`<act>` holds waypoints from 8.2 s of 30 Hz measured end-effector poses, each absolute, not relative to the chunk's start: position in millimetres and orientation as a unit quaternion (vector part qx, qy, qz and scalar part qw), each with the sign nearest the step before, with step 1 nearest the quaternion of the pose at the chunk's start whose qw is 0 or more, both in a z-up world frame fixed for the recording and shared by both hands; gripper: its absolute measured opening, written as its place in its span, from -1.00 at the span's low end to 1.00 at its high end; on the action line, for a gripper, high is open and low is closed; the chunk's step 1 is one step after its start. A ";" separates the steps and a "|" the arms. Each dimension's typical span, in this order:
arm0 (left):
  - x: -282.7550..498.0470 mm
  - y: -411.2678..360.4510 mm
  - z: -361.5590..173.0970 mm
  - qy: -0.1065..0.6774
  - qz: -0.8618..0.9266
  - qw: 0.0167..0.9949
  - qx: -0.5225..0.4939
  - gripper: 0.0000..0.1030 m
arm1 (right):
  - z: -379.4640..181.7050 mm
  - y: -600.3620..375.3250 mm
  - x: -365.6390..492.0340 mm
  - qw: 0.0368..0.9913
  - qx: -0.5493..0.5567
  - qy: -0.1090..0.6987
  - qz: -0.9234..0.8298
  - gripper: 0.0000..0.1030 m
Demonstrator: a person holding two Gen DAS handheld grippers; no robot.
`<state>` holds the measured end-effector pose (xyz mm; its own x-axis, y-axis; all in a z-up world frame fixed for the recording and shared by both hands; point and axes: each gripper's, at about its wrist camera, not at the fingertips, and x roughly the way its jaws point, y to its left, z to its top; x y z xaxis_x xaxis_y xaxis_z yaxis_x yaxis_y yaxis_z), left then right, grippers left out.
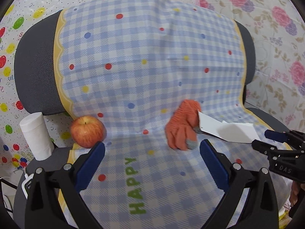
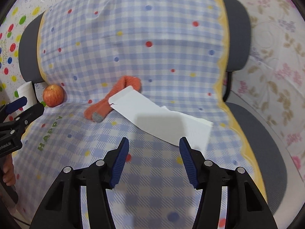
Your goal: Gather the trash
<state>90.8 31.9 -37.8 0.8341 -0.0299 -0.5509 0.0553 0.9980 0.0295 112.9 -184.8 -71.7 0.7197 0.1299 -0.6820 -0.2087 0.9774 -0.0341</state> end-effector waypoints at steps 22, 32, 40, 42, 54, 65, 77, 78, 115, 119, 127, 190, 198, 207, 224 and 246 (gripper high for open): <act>138.7 45.0 -64.0 0.323 -0.025 0.946 0.001 0.88 | -107.8 -118.2 204.1 0.895 -0.147 0.410 0.099 -0.58; 150.3 3.2 -69.6 0.354 -0.069 0.933 0.008 0.86 | -47.0 -169.4 164.5 0.935 -0.100 0.331 0.077 -0.98; 191.3 -22.0 -86.3 0.414 -0.072 0.907 0.015 0.30 | -24.6 -200.8 155.9 0.947 -0.049 0.308 0.078 -0.99; 199.0 -25.7 -91.3 0.430 -0.074 0.900 0.015 0.29 | -21.6 -204.6 156.7 0.948 -0.042 0.305 0.079 -0.98; 182.9 -26.6 -78.0 0.401 -0.108 0.909 0.012 -0.80 | -5.7 -222.6 133.6 0.953 -0.020 0.294 0.075 -0.99; 81.5 -19.4 27.9 0.246 -0.175 0.953 0.028 -0.82 | 48.2 -241.8 48.5 0.967 0.017 0.238 0.092 -0.99; -22.6 -65.2 60.7 0.200 -0.281 0.938 0.045 -0.82 | 68.9 -264.4 -67.2 0.978 0.038 0.197 0.063 -0.99; -28.7 -71.0 58.3 0.201 -0.289 0.935 0.048 -0.82 | 67.1 -267.5 -77.5 0.978 0.037 0.199 0.056 -0.98; -134.1 -281.4 -84.6 0.350 -0.494 0.785 0.134 0.42 | -80.6 -426.5 -246.3 0.911 0.157 0.334 -0.182 -0.30; -121.3 -265.2 -79.1 0.345 -0.467 0.805 0.124 0.42 | -85.1 -431.2 -244.9 0.909 0.159 0.339 -0.186 -0.29; -104.0 -227.7 -60.3 0.332 -0.425 0.836 0.101 0.42 | -70.9 -417.6 -237.9 0.916 0.143 0.333 -0.169 -0.29; -93.3 70.0 34.3 0.331 0.020 0.943 0.021 0.87 | 35.7 -185.2 -108.8 0.950 -0.010 0.293 0.108 0.81; -91.5 69.9 33.0 0.331 0.020 0.943 0.021 0.87 | 35.0 -185.3 -108.7 0.950 -0.010 0.293 0.109 0.82; -90.7 68.1 30.1 0.334 0.019 0.942 0.019 0.87 | 33.4 -184.7 -108.3 0.949 -0.009 0.295 0.109 0.82; -90.1 62.6 33.3 0.330 0.020 0.944 0.019 0.87 | 31.8 -185.5 -109.5 0.951 -0.004 0.292 0.103 0.82; -89.3 65.0 36.0 0.330 0.021 0.944 0.019 0.87 | 34.1 -189.0 -109.7 0.950 -0.002 0.293 0.104 0.82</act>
<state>-89.3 65.0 36.0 0.7819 0.0518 -0.6213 -0.0266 0.9984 0.0499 -109.7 -189.0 34.1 0.8067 0.1960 -0.5575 -0.1983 0.9785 0.0570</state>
